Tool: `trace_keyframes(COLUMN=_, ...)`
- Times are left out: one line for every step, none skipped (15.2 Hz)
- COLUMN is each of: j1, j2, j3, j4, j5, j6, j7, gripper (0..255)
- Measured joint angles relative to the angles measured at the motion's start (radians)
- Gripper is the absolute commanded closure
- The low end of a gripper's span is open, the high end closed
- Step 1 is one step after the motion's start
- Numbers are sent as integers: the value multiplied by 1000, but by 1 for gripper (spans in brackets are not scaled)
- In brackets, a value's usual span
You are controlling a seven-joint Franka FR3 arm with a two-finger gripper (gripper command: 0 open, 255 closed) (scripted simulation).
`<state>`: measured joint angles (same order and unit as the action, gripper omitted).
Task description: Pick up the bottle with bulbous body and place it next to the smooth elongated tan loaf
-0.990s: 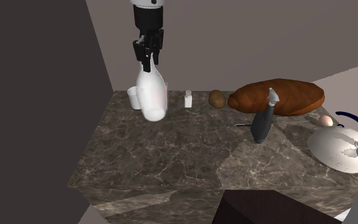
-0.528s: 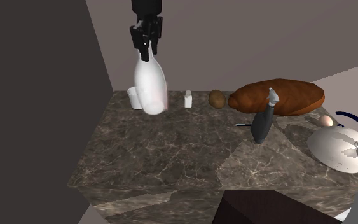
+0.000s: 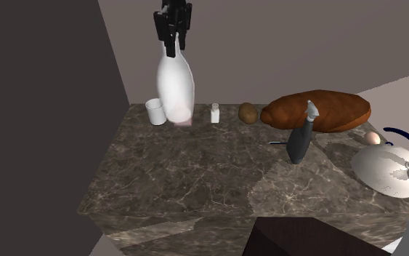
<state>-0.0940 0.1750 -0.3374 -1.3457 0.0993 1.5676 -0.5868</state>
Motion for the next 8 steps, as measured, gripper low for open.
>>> trace_keyframes(j1=-5, j2=-24, j3=-5, j4=-24, j5=-7, j6=1, j7=-11, gripper=255)
trace_keyframes(j1=-2, j2=-64, j3=-7, j4=-70, j5=-20, j6=9, j7=-13, gripper=255)
trace_keyframes(j1=-6, j2=-90, j3=-13, j4=-97, j5=-28, j6=11, j7=-24, gripper=255)
trace_keyframes(j1=-9, j2=-124, j3=-17, j4=-125, j5=-39, j6=6, j7=-32, gripper=255)
trace_keyframes(j1=-14, j2=-150, j3=-22, j4=-143, j5=-47, j6=1, j7=-43, gripper=255)
trace_keyframes(j1=-17, j2=-181, j3=-25, j4=-170, j5=-57, j6=-2, j7=-49, gripper=255)
trace_keyframes(j1=-21, j2=-220, j3=-29, j4=-211, j5=-71, j6=2, j7=-58, gripper=255)
trace_keyframes(j1=-26, j2=-243, j3=-35, j4=-228, j5=-79, j6=-3, j7=-69, gripper=255)
